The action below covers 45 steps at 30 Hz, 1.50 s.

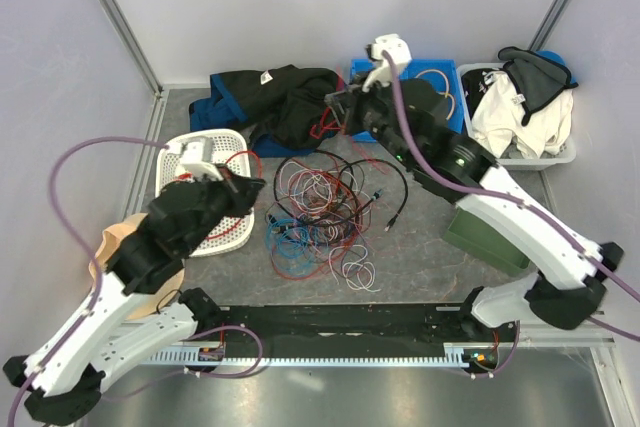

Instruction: Untangle the cables

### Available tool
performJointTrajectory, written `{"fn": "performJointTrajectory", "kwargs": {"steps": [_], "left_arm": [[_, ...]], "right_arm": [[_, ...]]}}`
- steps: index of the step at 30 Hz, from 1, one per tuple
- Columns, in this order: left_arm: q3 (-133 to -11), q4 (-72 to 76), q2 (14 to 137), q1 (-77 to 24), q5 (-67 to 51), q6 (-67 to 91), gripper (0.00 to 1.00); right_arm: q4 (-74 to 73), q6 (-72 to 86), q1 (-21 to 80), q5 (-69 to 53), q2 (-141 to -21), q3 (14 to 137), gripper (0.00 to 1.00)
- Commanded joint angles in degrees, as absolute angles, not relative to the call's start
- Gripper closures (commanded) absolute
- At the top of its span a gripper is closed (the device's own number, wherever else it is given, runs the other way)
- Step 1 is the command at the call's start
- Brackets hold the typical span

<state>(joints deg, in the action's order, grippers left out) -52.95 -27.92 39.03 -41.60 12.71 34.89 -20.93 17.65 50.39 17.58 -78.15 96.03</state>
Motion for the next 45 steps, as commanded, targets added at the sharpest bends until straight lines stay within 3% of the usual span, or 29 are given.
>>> {"fn": "performJointTrajectory", "kwargs": {"steps": [1,8,22,27,35,45], "left_arm": [[-59.1,-38.3,34.8,-41.7,30.8,33.1,0.98],[-73.3,-36.0,41.0,-41.7,33.8,30.1,0.98],[-107.7,-32.8,60.9,-41.7,37.2,10.8,0.98],[-112.9,-30.8,63.7,-41.7,44.1,3.3,0.98],[-126.4,-27.7,70.3,-41.6,45.3,-5.2,0.98],[-130.0,-14.6,71.0,-41.8,44.2,-13.1,0.98]], "right_arm": [[-13.6,19.9,50.3,11.7,-83.1,100.6,1.0],[-10.8,20.1,50.3,11.7,-82.4,98.0,1.0],[-6.2,21.9,50.4,19.0,-59.3,67.1,1.0],[-6.1,22.9,50.3,19.2,-55.5,60.9,1.0],[-6.9,24.6,50.3,18.8,-50.3,54.0,1.0],[-8.7,25.7,50.4,19.0,-45.1,47.1,1.0]]}}
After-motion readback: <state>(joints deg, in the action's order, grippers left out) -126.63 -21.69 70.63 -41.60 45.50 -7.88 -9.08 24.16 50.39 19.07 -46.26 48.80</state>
